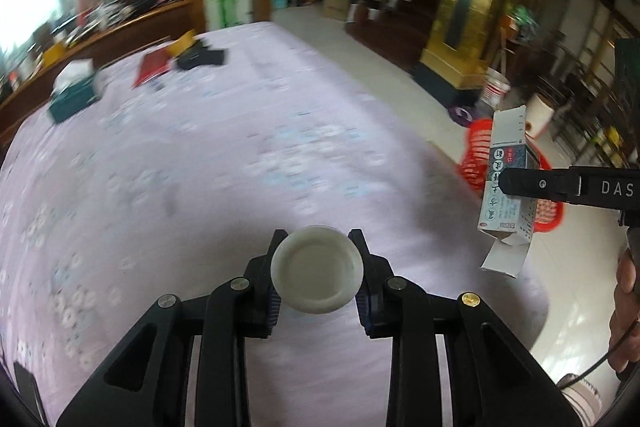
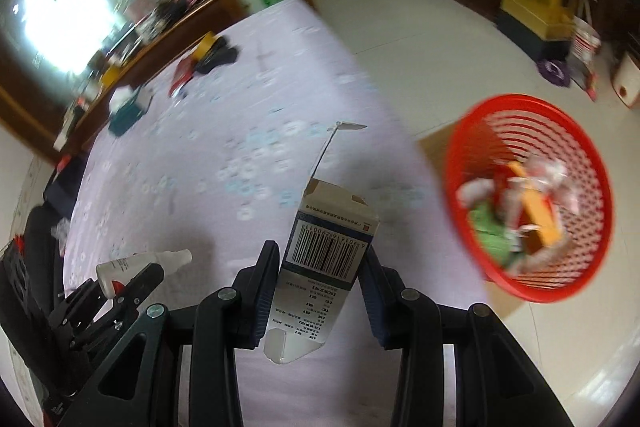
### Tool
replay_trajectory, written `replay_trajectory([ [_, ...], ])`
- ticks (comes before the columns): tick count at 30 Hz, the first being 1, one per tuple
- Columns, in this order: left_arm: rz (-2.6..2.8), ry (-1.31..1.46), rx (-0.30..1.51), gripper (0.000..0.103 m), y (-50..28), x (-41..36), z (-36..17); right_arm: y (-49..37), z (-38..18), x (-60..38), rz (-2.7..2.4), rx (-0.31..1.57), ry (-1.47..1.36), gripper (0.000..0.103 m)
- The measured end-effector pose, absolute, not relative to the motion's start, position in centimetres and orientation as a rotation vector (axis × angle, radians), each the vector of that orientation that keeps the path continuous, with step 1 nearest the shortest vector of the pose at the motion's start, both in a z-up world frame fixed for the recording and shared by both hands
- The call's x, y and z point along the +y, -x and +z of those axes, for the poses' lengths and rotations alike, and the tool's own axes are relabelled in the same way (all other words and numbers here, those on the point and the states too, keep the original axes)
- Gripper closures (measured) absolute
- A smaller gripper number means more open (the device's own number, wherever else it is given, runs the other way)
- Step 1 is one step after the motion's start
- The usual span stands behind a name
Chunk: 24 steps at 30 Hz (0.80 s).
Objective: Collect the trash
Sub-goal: 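Carry the white bottle and medicine box over the red wastebasket with both tools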
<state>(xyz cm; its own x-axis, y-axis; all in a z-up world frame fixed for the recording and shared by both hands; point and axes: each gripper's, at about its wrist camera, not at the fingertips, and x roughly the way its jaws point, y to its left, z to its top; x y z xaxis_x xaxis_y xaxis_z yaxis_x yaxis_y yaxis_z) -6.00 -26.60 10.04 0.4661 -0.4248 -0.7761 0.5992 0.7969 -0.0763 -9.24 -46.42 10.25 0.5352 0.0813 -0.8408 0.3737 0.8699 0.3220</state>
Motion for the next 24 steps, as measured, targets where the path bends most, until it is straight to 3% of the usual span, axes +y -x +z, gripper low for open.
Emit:
replay_trajectory([
  [12, -0.768, -0.293, 0.837, 0.074, 9.7, -38.3, 11.6, 16.2, 12.8, -56.6, -0.299, 0.928, -0.541, 0.060],
  [24, -0.817, -0.319, 0.832, 0.074, 10.2, -46.4, 11.0, 16.9, 12.4, -63.5, -0.349, 0.935, -0.527, 0.060],
])
